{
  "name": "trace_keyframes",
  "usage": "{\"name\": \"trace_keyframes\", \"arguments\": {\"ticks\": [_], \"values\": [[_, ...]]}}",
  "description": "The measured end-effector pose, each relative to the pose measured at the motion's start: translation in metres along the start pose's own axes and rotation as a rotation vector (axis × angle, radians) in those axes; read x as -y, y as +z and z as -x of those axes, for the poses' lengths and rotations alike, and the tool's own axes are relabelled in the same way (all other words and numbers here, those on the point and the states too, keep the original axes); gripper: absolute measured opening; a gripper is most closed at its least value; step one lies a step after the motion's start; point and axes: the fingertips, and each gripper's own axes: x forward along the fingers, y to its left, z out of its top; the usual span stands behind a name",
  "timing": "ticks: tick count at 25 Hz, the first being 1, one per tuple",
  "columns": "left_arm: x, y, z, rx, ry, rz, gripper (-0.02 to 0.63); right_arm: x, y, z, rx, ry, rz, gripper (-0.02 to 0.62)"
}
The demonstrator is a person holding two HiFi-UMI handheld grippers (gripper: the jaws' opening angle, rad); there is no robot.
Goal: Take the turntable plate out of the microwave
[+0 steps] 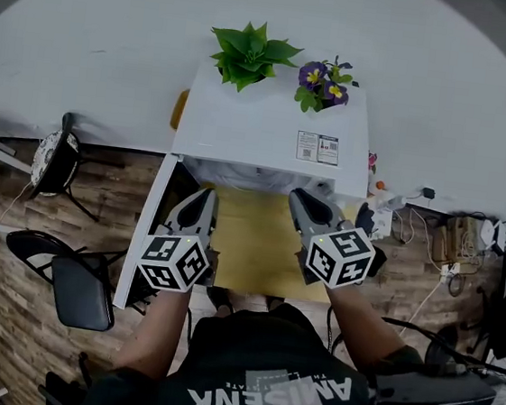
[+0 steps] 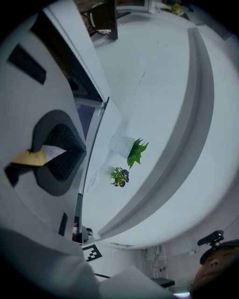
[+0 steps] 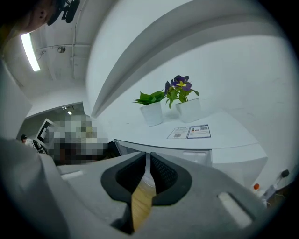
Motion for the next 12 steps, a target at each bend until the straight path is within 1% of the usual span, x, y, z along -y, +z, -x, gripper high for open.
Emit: {"name": "trace_keyframes", "arguments": {"ticks": [3,5,7,10,12], "values": [[-0.007,-0.015,-0.005,-0.009,0.015,0.037,0.002,0.009,-0.016,-0.005,-0.014,-0.003,-0.022,0.025],[-0.01,-0.025,-0.01,-0.019,0.032,0.034,0.002,0.014,-0.027,-0.01,-0.03,0.002,-0.039,0.031],[-0.014,-0.037,-0.016,-0.044,0.031,0.046,0.003,0.019,-0.04,-0.015,-0.047,0.008,-0.068,0.038],[-0.021,-0.058,-0.024,-0.082,0.026,0.092,0.003,0.023,-0.058,-0.023,-0.08,0.028,-0.107,0.082],[-0.028,-0.073,-0.029,-0.102,0.022,0.156,0.066,0.026,-0.069,-0.027,-0.091,0.042,-0.147,0.104]]}}
